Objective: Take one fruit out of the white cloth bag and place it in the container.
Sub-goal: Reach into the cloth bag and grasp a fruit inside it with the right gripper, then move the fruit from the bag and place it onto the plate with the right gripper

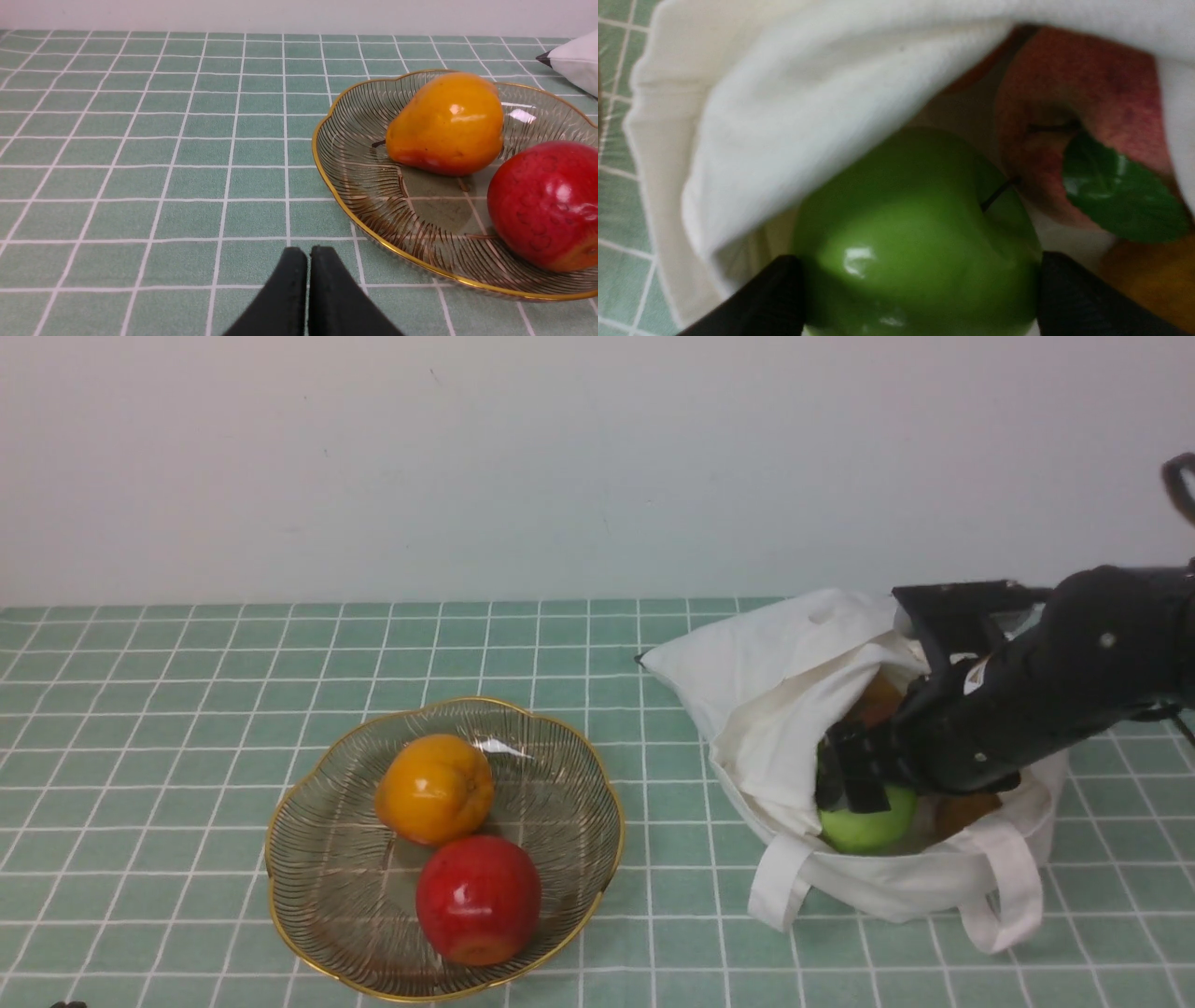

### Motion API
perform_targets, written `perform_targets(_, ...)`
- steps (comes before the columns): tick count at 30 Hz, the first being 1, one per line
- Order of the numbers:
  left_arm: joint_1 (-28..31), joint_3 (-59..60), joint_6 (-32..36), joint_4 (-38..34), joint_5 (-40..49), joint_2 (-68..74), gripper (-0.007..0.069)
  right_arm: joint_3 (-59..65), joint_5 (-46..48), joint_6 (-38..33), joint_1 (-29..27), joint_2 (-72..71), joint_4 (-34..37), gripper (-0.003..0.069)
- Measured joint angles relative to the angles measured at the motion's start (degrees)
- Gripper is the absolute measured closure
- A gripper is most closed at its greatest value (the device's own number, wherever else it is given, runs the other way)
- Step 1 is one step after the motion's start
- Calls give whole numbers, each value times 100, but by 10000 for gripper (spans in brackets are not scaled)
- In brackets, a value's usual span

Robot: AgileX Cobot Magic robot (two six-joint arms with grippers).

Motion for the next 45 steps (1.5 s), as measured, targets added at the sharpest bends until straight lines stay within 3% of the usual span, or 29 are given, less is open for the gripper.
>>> perform_targets(12, 0, 0, 0, 0, 0, 0, 632, 17, 904, 847, 0, -1862, -1227, 76)
perform_targets(16, 0, 0, 0, 0, 0, 0, 632, 17, 792, 719, 7, -2487, -765, 76)
perform_targets(20, 0, 0, 0, 0, 0, 0, 632, 17, 474, -8, 291, -2722, 207, 76)
perform_targets(25, 0, 0, 0, 0, 0, 0, 632, 24, -102, -974, 1006, -2367, 1255, 76)
perform_targets(31, 0, 0, 0, 0, 0, 0, 632, 17, -1135, -1571, 1903, -1117, 1822, 76)
perform_targets(45, 0, 0, 0, 0, 0, 0, 632, -1468, -1091, -1735, 2104, 1424, 1617, 76)
